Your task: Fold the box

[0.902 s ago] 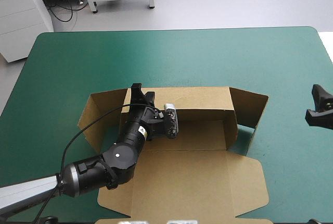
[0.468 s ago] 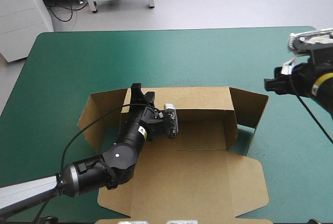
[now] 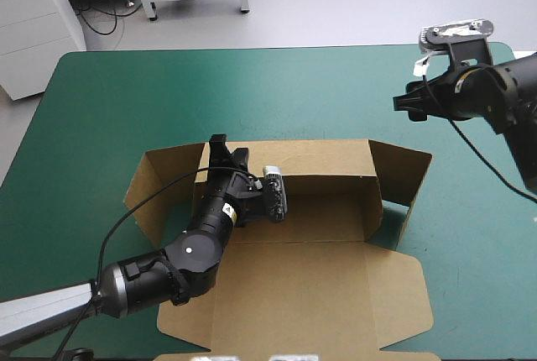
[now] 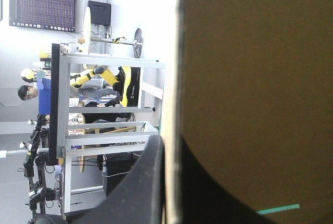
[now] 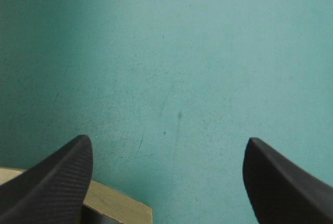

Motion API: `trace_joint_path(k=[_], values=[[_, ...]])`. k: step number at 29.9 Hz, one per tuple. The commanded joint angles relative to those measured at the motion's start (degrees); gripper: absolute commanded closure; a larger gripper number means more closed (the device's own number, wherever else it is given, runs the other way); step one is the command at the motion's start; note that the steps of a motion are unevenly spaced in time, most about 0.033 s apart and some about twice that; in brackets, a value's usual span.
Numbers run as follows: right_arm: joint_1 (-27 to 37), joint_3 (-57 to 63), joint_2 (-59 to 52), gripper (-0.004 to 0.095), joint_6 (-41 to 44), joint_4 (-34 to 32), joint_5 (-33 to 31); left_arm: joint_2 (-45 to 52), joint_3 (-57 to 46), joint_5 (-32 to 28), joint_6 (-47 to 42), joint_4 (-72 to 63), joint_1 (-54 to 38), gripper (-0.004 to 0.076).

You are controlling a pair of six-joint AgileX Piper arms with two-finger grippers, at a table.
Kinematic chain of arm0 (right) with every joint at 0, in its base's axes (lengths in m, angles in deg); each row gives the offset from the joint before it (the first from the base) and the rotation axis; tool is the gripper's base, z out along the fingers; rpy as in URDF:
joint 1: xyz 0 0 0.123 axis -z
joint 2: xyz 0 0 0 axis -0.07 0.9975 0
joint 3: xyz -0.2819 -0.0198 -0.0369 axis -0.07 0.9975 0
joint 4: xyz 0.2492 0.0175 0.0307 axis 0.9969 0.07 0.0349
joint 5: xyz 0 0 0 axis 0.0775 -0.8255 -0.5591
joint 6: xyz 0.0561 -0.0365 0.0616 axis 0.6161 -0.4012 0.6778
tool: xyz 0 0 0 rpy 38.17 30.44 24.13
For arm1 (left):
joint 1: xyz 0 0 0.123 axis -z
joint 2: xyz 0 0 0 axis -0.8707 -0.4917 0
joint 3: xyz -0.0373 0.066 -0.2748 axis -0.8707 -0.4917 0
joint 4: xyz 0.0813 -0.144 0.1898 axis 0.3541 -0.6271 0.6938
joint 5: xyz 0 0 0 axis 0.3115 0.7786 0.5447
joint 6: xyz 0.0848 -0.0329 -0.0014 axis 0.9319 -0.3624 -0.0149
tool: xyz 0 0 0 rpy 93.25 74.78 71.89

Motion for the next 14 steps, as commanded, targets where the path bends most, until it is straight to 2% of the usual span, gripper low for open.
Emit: trace_joint_path(k=[1, 6, 14], values=[[6.33, -2.09, 0.93, 0.0174, -5.78, 7.88, 1.06, 1.98, 1.52, 1.84, -1.33, 1.86, 0.38, 0.0756], [10.5, -2.09, 5.82, 0.0174, -9.32, 12.91, -4.04, 1.98, 1.52, 1.72, -1.33, 1.86, 0.38, 0.0756], [10.63, -1.84, 10.64, 0.0174, -10.92, 17.11, -3.94, 1.98, 1.52, 1.66, -1.33, 1.86, 0.38, 0.0756]])
